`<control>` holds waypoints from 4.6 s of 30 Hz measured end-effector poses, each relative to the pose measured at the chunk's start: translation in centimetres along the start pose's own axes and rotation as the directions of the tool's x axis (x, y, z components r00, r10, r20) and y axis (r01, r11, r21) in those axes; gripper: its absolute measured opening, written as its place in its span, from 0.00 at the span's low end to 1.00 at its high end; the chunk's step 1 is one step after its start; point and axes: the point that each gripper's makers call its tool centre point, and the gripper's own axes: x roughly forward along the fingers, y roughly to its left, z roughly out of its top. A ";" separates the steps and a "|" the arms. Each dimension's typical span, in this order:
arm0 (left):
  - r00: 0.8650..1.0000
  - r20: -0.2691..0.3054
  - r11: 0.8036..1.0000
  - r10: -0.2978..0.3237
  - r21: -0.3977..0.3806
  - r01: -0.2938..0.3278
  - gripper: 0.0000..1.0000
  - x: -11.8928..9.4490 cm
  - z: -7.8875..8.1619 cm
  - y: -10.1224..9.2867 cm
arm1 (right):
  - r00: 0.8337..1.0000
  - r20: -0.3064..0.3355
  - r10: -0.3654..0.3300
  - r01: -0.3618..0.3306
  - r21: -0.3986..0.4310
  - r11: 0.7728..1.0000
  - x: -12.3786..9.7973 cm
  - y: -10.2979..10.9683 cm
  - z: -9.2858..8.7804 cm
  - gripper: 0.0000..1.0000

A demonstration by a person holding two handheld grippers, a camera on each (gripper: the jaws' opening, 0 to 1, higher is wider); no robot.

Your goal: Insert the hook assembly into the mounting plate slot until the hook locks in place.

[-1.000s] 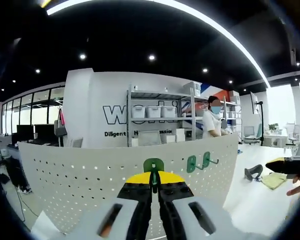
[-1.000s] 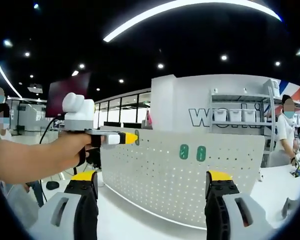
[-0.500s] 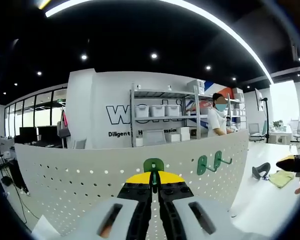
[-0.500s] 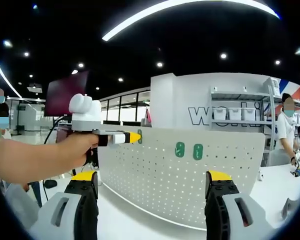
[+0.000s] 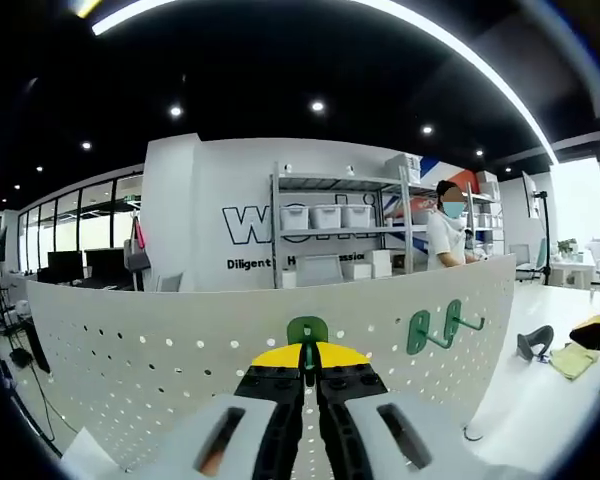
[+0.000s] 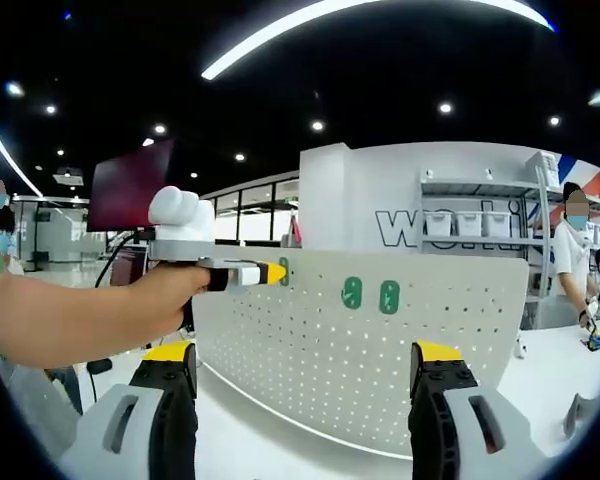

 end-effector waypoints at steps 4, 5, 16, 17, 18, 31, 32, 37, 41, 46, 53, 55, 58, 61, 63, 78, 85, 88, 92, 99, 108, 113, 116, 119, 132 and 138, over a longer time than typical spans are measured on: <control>1.000 -0.003 1.000 0.011 0.004 -0.011 0.03 0.1 -0.2 -0.1 | 1.000 -0.001 0.003 -0.003 0.005 1.000 -0.1 -0.2 -0.2 0.89; 1.000 -0.003 1.000 0.016 0.001 -0.016 0.03 0.3 -0.3 0.0 | 1.000 -0.003 0.004 -0.004 0.006 1.000 -0.1 -0.3 -0.3 0.89; 0.999 0.000 0.999 0.044 0.001 -0.044 0.03 0.9 -0.6 0.1 | 1.000 -0.010 0.016 -0.016 0.008 1.000 -0.3 -0.9 -0.8 0.89; 0.999 -0.002 0.999 0.046 0.001 -0.046 0.03 1.0 -0.6 0.1 | 1.000 -0.010 0.017 -0.016 0.009 1.000 -0.3 -0.9 -0.8 0.89; 0.999 -0.002 0.999 0.047 0.002 -0.047 0.03 1.0 -0.6 0.2 | 1.000 -0.010 0.017 -0.017 0.009 1.000 -0.3 -1.0 -0.8 0.88; 0.998 -0.006 0.998 0.057 0.019 -0.057 0.03 0.9 -0.6 0.3 | 1.000 -0.007 0.023 -0.023 0.012 1.000 -0.2 -1.0 -0.8 0.88; 0.998 -0.007 0.998 0.057 0.018 -0.057 0.03 0.9 -0.5 0.3 | 1.000 -0.005 0.023 -0.023 0.012 1.000 -0.2 -1.0 -0.8 0.88; 0.998 -0.005 0.998 0.056 0.025 -0.056 0.03 1.0 -0.5 0.2 | 1.000 -0.006 0.022 -0.022 0.014 1.000 -0.2 -1.0 -0.8 0.87; 0.998 -0.007 0.998 0.056 0.024 -0.056 0.03 1.1 -0.7 0.3 | 1.000 -0.007 0.022 -0.022 0.014 1.000 -0.2 -1.0 -0.9 0.87; 0.998 -0.006 0.998 0.058 0.024 -0.058 0.03 1.2 -0.8 0.3 | 1.000 -0.008 0.023 -0.022 0.015 1.000 -0.2 -1.0 -0.9 0.87; 0.998 -0.006 0.998 0.059 0.033 -0.059 0.03 1.1 -0.8 0.2 | 1.000 -0.004 0.022 -0.022 0.018 1.000 -0.2 -1.1 -0.8 0.87; 0.998 -0.013 0.998 0.059 0.032 -0.059 0.03 1.2 -1.1 0.3 | 1.000 -0.004 0.022 -0.022 0.018 1.000 -0.2 -1.0 -0.9 0.87; 0.998 -0.012 0.998 0.061 0.030 -0.061 0.03 1.2 -1.1 0.3 | 1.000 -0.003 0.020 -0.020 0.018 1.000 -0.3 -1.1 -0.8 0.87; 0.998 -0.014 0.998 0.060 0.031 -0.060 0.03 1.2 -1.2 0.3 | 1.000 -0.004 0.020 -0.020 0.019 1.000 -0.3 -1.2 -0.9 0.87; 0.998 -0.012 0.997 0.063 0.034 -0.063 0.03 1.2 -1.2 0.3 | 1.000 -0.005 0.020 -0.020 0.020 1.000 -0.3 -1.2 -1.0 0.87; 0.997 -0.035 0.997 0.073 0.030 -0.072 0.03 1.4 -1.4 0.2 | 0.999 -0.012 0.031 -0.031 0.016 0.999 -0.2 -1.0 -1.3 0.86; 0.995 -0.060 0.995 0.084 0.049 -0.081 0.03 1.5 -1.3 0.3 | 1.000 -0.011 0.029 -0.029 0.019 0.999 -0.3 -1.1 -1.4 0.86; 0.994 -0.066 0.994 0.092 0.060 -0.088 0.03 1.5 -1.4 0.3 | 1.000 -0.011 0.029 -0.029 0.018 0.999 -0.3 -1.1 -1.4 0.86; 0.992 -0.068 0.992 0.109 0.070 -0.104 0.03 1.5 -1.3 0.2 | 1.000 -0.013 0.029 -0.028 0.020 0.999 -0.4 -1.2 -1.4 0.86; 0.988 -0.061 0.988 0.145 0.058 -0.141 0.04 1.6 -1.4 0.2 | 1.000 -0.013 0.027 -0.027 0.020 0.999 -0.4 -1.3 -1.5 0.86; 0.986 -0.052 0.982 0.158 0.116 -0.151 0.04 1.6 -1.4 0.2 | 1.000 -0.012 0.026 -0.026 0.025 0.999 -0.6 -1.4 -1.6 0.85; 0.987 -0.058 0.983 0.148 0.115 -0.140 0.04 1.7 -1.3 0.4 | 1.000 -0.009 0.027 -0.026 0.028 0.999 -0.5 -1.5 -1.6 0.85; 0.989 -0.064 0.986 0.131 0.114 -0.123 0.04 1.7 -1.3 0.3 | 1.000 -0.010 0.027 -0.027 0.028 0.999 -0.5 -1.5 -1.6 0.85; 0.989 -0.078 0.987 0.123 0.111 -0.114 0.05 1.7 -1.3 0.3 | 1.000 -0.008 0.028 -0.028 0.030 0.999 -0.4 -1.4 -1.6 0.85; 0.992 -0.089 0.996 0.090 0.030 -0.088 0.05 1.6 -1.6 0.3 | 1.000 -0.004 0.024 -0.024 0.032 0.999 -0.5 -1.4 -1.6 0.85; 0.995 -0.038 0.995 0.087 -0.041 -0.089 0.05 1.5 -1.1 0.4 | 1.000 -0.008 0.017 -0.016 0.033 0.999 -0.7 -1.8 -1.8 0.85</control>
